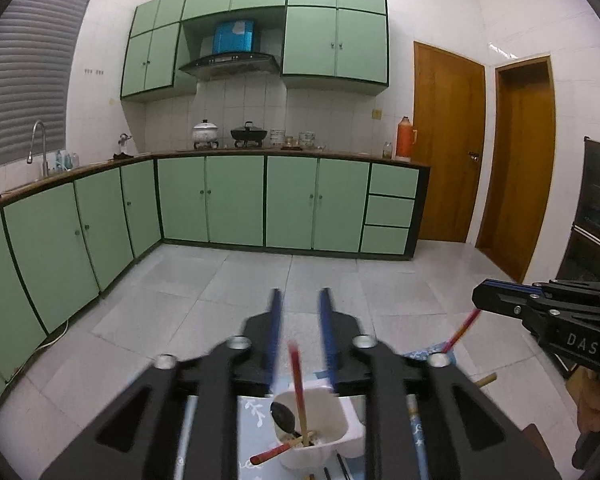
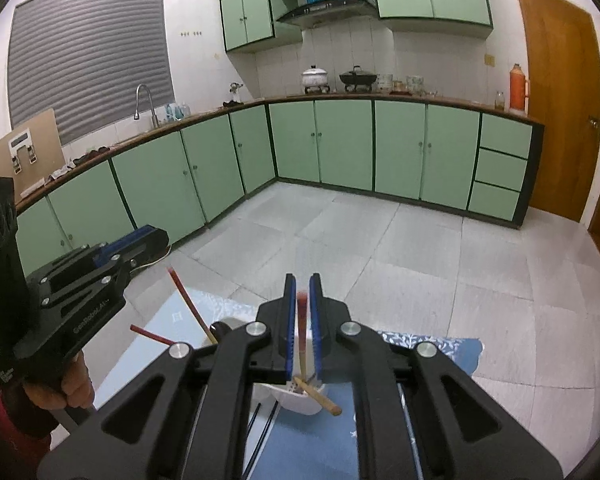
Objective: Organize utensils
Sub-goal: 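Open both tools to release the chopsticks into the holder, then withdraw both open tools back over the remaining chopsticks on the mat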
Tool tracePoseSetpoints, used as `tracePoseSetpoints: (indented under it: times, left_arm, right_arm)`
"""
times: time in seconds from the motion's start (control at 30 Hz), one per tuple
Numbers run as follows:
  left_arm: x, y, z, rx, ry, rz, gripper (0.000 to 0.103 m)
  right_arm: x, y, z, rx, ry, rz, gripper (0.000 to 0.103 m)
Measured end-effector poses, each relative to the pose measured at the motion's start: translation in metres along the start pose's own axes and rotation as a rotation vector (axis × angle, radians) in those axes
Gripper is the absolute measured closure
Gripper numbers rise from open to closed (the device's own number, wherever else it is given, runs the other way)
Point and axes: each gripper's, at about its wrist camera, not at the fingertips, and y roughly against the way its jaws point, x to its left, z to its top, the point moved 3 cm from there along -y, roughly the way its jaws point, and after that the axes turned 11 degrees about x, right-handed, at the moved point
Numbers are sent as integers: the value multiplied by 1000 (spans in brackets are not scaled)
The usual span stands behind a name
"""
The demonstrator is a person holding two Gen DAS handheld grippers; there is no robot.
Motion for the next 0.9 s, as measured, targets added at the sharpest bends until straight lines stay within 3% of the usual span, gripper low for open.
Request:
tracePoseSetpoints:
  times: [0.1, 0.27, 0.53, 0.7, 0.9]
  left_arm:
    - [3, 8, -1, -7, 3, 1, 68]
    - [6, 30, -5, -24, 15, 5, 53]
    - [3, 78, -39, -38, 26, 5, 35]
    - [0, 95, -79, -5, 25, 17, 24]
    - [6, 100, -131, 71, 45, 32, 16]
  right_arm:
    - [-2, 10, -1, -25, -15, -2, 77]
    - [-7, 39, -12, -75, -41, -18, 62]
    - [-13, 79, -66, -146, -102, -38, 26]
    - [-10, 86, -113, -134, -138, -54, 14]
    - [5, 72, -170, -64, -146, -76, 12]
